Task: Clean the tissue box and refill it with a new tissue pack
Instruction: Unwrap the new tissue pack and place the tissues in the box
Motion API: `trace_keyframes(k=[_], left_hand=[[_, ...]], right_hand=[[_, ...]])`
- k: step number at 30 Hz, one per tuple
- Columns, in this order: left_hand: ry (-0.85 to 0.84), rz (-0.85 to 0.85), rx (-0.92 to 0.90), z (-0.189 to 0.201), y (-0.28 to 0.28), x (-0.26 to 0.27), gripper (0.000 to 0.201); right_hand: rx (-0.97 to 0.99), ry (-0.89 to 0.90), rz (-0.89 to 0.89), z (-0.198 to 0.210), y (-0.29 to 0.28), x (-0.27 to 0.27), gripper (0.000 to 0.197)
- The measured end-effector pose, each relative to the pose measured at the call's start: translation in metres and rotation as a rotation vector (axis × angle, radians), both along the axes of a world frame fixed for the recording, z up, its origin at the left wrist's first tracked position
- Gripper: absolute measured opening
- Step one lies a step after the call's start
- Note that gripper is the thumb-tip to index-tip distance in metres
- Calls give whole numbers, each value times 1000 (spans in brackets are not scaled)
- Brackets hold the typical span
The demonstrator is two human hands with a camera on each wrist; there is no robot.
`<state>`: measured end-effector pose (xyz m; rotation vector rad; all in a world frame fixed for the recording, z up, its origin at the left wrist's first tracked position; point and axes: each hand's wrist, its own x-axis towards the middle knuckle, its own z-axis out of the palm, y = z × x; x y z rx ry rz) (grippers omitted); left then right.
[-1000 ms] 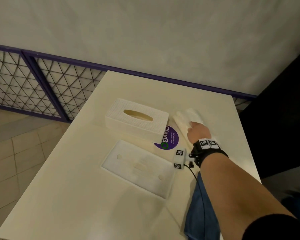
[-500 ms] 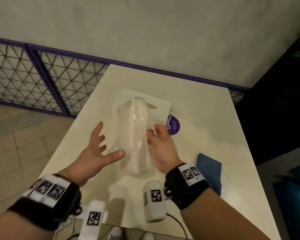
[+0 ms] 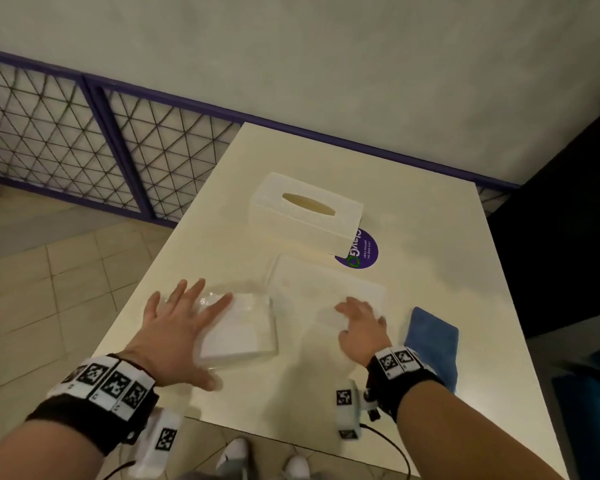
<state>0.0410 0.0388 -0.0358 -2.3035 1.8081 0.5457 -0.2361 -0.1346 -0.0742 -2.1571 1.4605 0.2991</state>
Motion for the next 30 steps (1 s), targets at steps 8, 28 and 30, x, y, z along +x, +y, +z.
trace_keyframes(k=[8,28,30], left_hand=[[33,99,-47,-20,1,-8,124],[30,160,-161,-45,11,-11,131],[6,145,-169,-49,12,-12,131]], right_hand=[[17,-457,308,39,30,90,42],[108,-187,-37,39,11,111,46],[232,-375,-197,34,13,121,51]])
